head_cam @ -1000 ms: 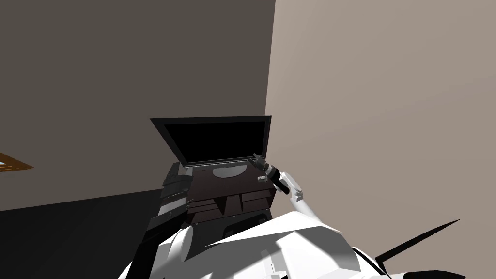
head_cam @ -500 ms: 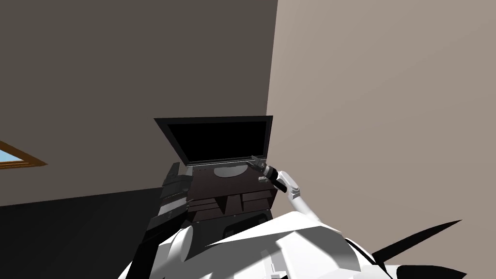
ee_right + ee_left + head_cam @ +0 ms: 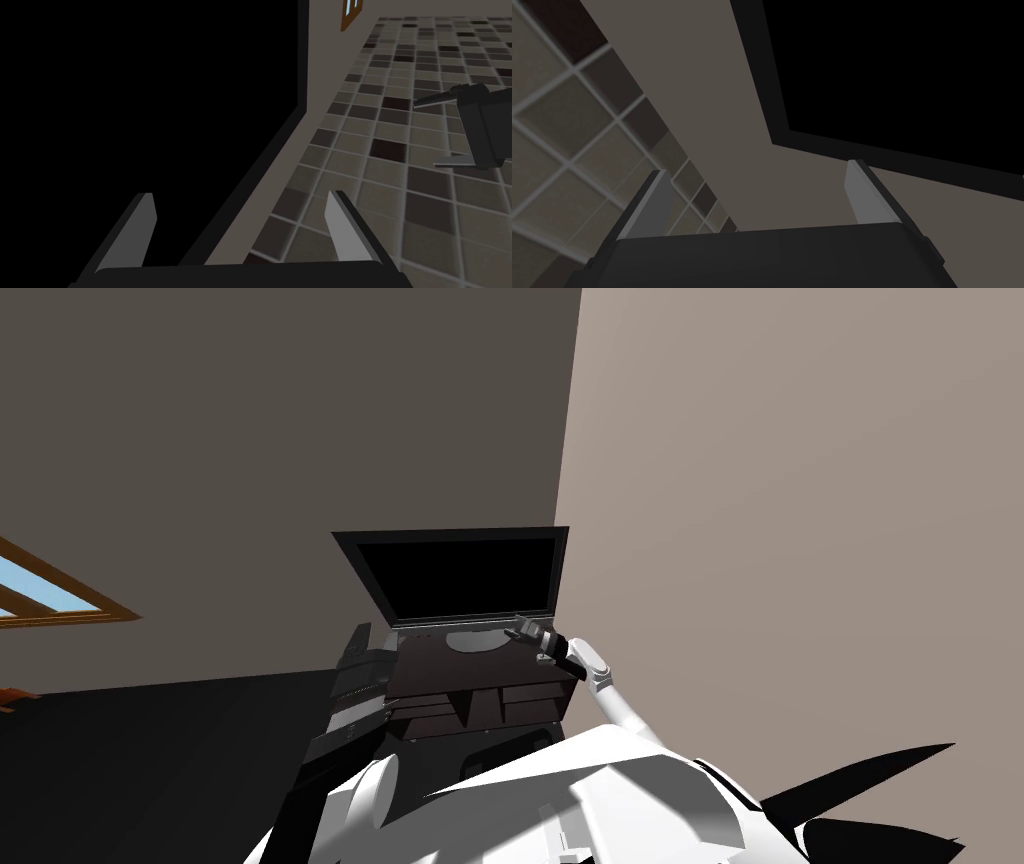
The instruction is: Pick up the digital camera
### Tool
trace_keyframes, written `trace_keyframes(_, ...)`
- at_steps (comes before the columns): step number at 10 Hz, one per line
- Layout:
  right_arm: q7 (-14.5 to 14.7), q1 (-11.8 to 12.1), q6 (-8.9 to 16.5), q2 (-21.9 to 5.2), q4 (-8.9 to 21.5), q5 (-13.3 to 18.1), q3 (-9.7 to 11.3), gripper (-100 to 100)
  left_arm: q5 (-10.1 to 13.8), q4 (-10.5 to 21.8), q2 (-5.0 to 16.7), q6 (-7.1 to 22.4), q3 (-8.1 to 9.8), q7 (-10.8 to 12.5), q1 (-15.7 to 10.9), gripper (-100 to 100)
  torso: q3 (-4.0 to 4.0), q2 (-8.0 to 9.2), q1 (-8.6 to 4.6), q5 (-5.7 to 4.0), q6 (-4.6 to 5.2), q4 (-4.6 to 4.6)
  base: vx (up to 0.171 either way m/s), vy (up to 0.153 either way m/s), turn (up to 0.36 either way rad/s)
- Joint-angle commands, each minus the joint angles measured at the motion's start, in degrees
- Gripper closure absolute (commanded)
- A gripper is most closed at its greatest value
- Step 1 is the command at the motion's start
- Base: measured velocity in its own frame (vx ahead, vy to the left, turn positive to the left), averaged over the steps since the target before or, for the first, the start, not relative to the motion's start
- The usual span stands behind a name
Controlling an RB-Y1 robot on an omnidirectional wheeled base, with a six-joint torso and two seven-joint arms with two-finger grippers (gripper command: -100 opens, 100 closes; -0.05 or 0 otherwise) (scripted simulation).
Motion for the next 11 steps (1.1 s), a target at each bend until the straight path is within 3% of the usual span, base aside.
trace_keyframes(1,0.01,-0.58,-0.29,-0.07,1.09,1.61,-0.07,-100,0.00,0.00,0.00,0.00,0.00,0.00,0.00,0,0.00,0.00,0.00,0.00,0.00,0.00,0.000,0.000,0.000)
trace_keyframes(2,-0.33,-2.65,-1.44,-0.42,3.72,3.88,0.22,-100,0.00,0.00,0.00,0.00,0.00,0.00,0.00,0,0.00,0.00,-0.02,0.00,0.01,0.00,0.001,0.014,0.103)
trace_keyframes(4,-0.33,-2.65,-1.44,-0.42,4.45,6.18,0.22,-100,0.00,0.00,0.00,0.00,0.00,0.00,0.00,0,-0.01,-0.01,0.01,0.00,0.00,0.00,0.000,0.010,0.026)
trace_keyframes(5,-0.67,-4.76,-2.55,-0.78,7.21,8.36,0.50,-100,0.00,0.00,0.00,0.00,0.00,0.00,0.00,0,0.00,0.00,-0.01,0.00,0.01,0.00,-0.004,0.019,0.102)
trace_keyframes(7,-0.67,-4.76,-2.55,-0.78,7.89,10.71,0.50,-100,0.00,0.00,0.00,0.00,0.00,0.00,0.00,0,0.01,0.01,0.04,0.01,0.00,0.00,-0.002,0.016,0.029)
trace_keyframes(8,-1.00,-6.92,-3.62,-1.15,10.32,13.04,0.77,-100,0.00,0.00,0.00,0.00,0.00,0.00,0.00,0,0.01,0.01,0.01,0.01,0.01,0.00,0.000,0.023,0.121)
trace_keyframes(10,-1.00,-6.92,-3.62,-1.15,11.39,15.19,0.77,-100,0.00,0.00,0.00,0.00,0.00,0.00,0.00,0,0.00,0.00,0.06,0.01,0.01,0.00,0.000,0.018,0.026)
trace_keyframes(11,-1.33,-9.11,-4.65,-1.51,14.37,17.46,1.04,-100,0.00,0.00,0.00,0.00,0.00,0.00,0.00,0,0.01,0.01,0.02,0.01,0.02,0.00,-0.004,0.035,0.109)
